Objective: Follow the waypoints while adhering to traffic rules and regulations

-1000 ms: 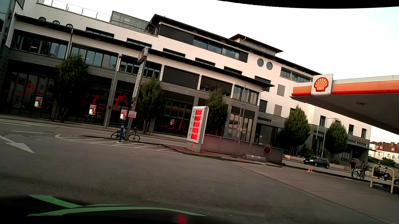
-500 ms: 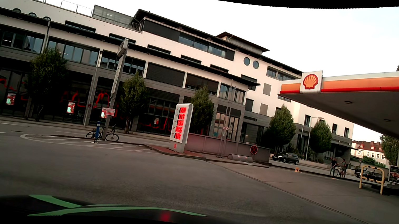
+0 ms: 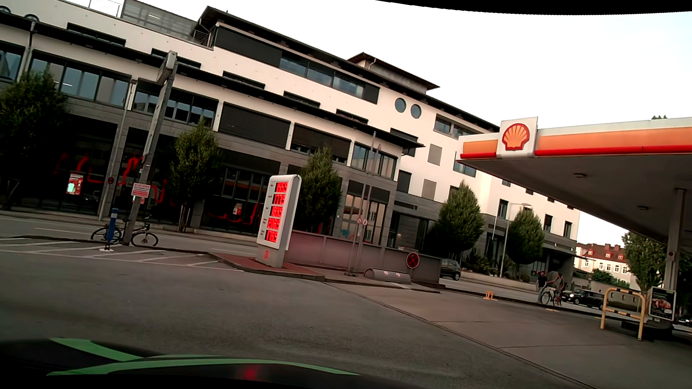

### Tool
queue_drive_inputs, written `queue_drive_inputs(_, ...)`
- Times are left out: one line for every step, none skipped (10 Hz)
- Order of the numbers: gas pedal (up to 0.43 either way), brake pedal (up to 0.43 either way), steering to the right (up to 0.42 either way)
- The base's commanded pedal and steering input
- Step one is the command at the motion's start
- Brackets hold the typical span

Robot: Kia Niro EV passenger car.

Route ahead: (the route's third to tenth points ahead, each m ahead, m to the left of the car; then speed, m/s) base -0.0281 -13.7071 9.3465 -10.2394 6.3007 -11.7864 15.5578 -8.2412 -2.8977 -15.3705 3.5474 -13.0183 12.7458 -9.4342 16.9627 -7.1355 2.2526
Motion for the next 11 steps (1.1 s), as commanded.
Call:
queue_drive_inputs(0.157, 0.000, 0.345)
queue_drive_inputs(0.157, 0.000, 0.360)
queue_drive_inputs(0.157, 0.000, 0.379)
queue_drive_inputs(0.157, 0.000, 0.401)
queue_drive_inputs(0.157, 0.000, 0.421)
queue_drive_inputs(0.157, 0.000, 0.443)
queue_drive_inputs(0.157, 0.000, 0.465)
queue_drive_inputs(0.157, 0.000, 0.487)
queue_drive_inputs(0.157, 0.000, 0.503)
queue_drive_inputs(0.157, 0.000, 0.518)
queue_drive_inputs(0.150, 0.000, 0.528)
